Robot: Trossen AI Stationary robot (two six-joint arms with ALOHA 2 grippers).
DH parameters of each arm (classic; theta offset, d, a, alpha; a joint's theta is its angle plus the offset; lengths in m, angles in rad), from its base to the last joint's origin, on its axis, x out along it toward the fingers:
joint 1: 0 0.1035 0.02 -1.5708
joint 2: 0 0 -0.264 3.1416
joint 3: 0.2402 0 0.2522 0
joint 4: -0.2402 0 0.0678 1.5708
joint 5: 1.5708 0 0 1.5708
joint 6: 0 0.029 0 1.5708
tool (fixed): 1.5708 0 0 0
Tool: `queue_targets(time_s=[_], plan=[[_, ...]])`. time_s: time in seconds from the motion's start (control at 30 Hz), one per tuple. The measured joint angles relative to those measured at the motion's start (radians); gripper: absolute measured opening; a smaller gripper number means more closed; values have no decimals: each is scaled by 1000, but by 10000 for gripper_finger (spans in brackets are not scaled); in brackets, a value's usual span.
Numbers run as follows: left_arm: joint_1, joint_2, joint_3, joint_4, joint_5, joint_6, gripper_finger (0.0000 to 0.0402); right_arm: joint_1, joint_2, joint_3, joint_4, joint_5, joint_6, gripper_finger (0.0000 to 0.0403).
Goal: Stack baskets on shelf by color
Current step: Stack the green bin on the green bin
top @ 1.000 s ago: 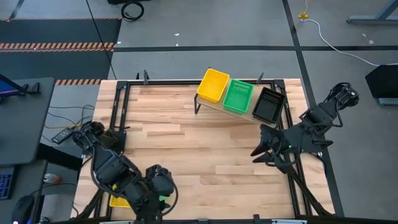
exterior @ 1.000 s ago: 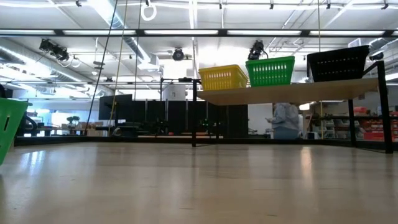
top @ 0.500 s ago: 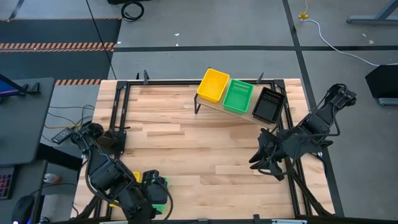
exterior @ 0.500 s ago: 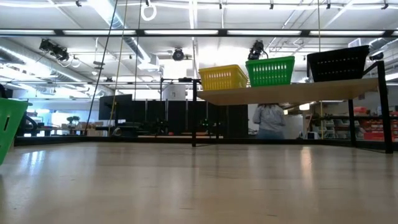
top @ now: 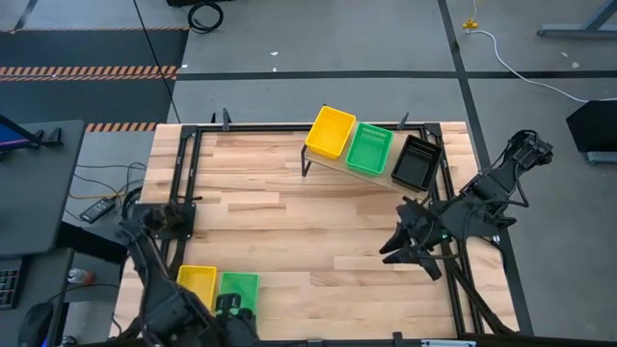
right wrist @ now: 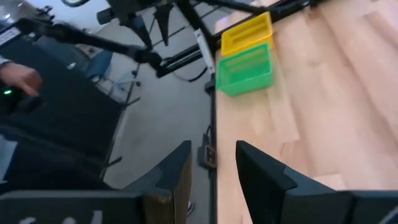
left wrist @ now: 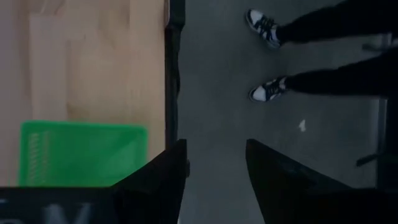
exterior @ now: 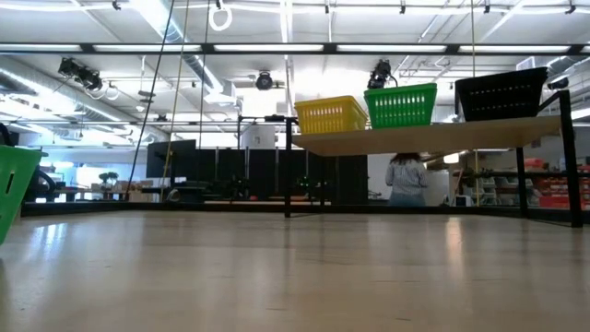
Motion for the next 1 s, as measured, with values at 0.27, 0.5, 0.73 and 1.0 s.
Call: queue_targets(time_s=[0.27,0.5,0.73,1.0], plan=[[37,98,0,49,35,-23,172,42,-6,0,-6,-104,-52,130],[105,176,0,18,65,-43,172,48,-58,0,-73,-149,-166,130],[157,191,0,-3,73,-34,172,47,-136,0,-89,-91,-237,130],[171,215,1,-29,79,-29,182,47,-184,0,-128,-67,-257,130]])
